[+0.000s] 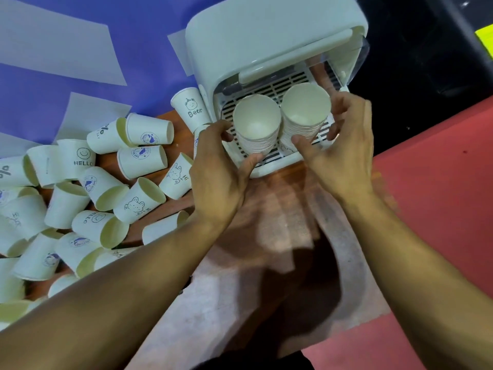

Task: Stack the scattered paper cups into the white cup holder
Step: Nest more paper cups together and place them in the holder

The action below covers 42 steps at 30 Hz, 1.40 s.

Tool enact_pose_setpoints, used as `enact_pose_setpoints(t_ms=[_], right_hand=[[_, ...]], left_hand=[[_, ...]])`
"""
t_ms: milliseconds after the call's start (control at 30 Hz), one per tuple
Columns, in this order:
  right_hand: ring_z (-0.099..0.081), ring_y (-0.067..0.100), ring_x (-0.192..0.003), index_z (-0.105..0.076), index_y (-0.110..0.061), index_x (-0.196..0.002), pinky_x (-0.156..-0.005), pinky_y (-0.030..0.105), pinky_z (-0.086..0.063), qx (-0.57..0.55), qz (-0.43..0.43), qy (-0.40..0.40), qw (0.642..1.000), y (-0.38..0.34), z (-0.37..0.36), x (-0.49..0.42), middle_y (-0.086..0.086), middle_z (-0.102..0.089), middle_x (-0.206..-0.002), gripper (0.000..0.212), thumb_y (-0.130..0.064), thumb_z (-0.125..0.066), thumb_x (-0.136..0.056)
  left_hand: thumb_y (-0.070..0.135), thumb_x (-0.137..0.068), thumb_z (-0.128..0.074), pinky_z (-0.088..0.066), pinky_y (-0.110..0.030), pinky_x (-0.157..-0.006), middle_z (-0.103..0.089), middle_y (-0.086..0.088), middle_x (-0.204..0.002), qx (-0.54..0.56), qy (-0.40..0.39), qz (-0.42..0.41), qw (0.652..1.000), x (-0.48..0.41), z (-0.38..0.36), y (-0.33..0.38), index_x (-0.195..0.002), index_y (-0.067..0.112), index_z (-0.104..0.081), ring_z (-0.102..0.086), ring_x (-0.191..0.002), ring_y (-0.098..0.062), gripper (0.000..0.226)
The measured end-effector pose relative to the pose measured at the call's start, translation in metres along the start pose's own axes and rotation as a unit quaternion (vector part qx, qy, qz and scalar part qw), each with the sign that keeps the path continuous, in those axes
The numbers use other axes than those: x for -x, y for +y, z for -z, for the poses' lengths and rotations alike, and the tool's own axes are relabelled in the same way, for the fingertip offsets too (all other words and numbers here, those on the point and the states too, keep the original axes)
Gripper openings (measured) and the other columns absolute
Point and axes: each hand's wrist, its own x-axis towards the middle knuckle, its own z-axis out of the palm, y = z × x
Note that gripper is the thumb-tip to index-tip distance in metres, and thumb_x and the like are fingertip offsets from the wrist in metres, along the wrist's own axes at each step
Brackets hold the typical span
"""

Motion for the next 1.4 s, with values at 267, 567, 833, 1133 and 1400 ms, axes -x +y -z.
enact_pose_setpoints(t_ms=[267, 567, 833, 1133, 1400], right_hand=[[-0.058, 0.015, -0.103, -0.039, -0.021, -0.137, -0.077, 0.044, -0.055, -0.018, -0.047, -0.065, 0.997, 0.022, -0.021, -0.005, 0.0, -0.05, -0.131, 0.093, -0.039, -0.087, -0.059], [-0.066, 0.024, -0.092, -0.044, -0.02, -0.131, -0.08, 0.039, -0.053, 0.021, -0.051, -0.086, 0.995, 0.028, -0.025, -0.013, -0.003, -0.064, -0.115, 0.087, -0.044, -0.086, -0.058], [-0.055, 0.003, -0.097, -0.051, -0.017, -0.126, -0.081, 0.025, -0.047, -0.004, -0.04, -0.072, 0.997, 0.016, -0.027, -0.028, -0.011, -0.063, -0.111, 0.073, -0.038, -0.084, -0.065], [-0.061, 0.014, -0.112, -0.04, -0.032, -0.137, -0.09, 0.026, -0.048, 0.031, -0.028, -0.093, 0.995, 0.018, -0.038, -0.062, -0.011, -0.056, -0.133, 0.088, -0.063, -0.078, -0.063], [-0.059, 0.01, -0.107, -0.052, -0.017, -0.125, -0.087, 0.028, -0.048, 0.008, -0.063, -0.061, 0.996, 0.012, -0.069, -0.079, -0.01, -0.064, -0.115, 0.079, -0.055, -0.081, -0.063]], left_hand=[[0.054, -0.077, -0.074, -0.051, -0.032, -0.084, -0.069, 0.002, -0.116, -0.065, -0.068, 0.088, 0.992, -0.006, -0.017, -0.002, -0.136, 0.027, -0.049, -0.067, -0.098, -0.022, 0.069], [0.045, -0.076, -0.078, -0.05, -0.032, -0.083, -0.068, 0.002, -0.118, -0.065, -0.066, 0.108, 0.99, -0.02, -0.025, 0.002, -0.132, 0.023, -0.05, -0.063, -0.108, -0.022, 0.067], [0.041, -0.078, -0.076, -0.051, -0.037, -0.085, -0.066, -0.003, -0.116, -0.023, -0.042, 0.125, 0.991, -0.028, -0.039, 0.008, -0.132, 0.018, -0.042, -0.062, -0.106, -0.028, 0.068], [0.032, -0.087, -0.068, -0.048, -0.041, -0.091, -0.053, -0.004, -0.134, 0.008, -0.006, 0.126, 0.992, -0.041, -0.056, 0.021, -0.139, 0.011, -0.031, -0.056, -0.117, -0.025, 0.067], [0.04, -0.099, -0.051, -0.029, -0.035, -0.105, -0.03, -0.011, -0.151, 0.047, -0.001, 0.255, 0.966, -0.063, -0.066, 0.046, -0.152, 0.009, -0.009, -0.032, -0.136, -0.026, 0.074]])
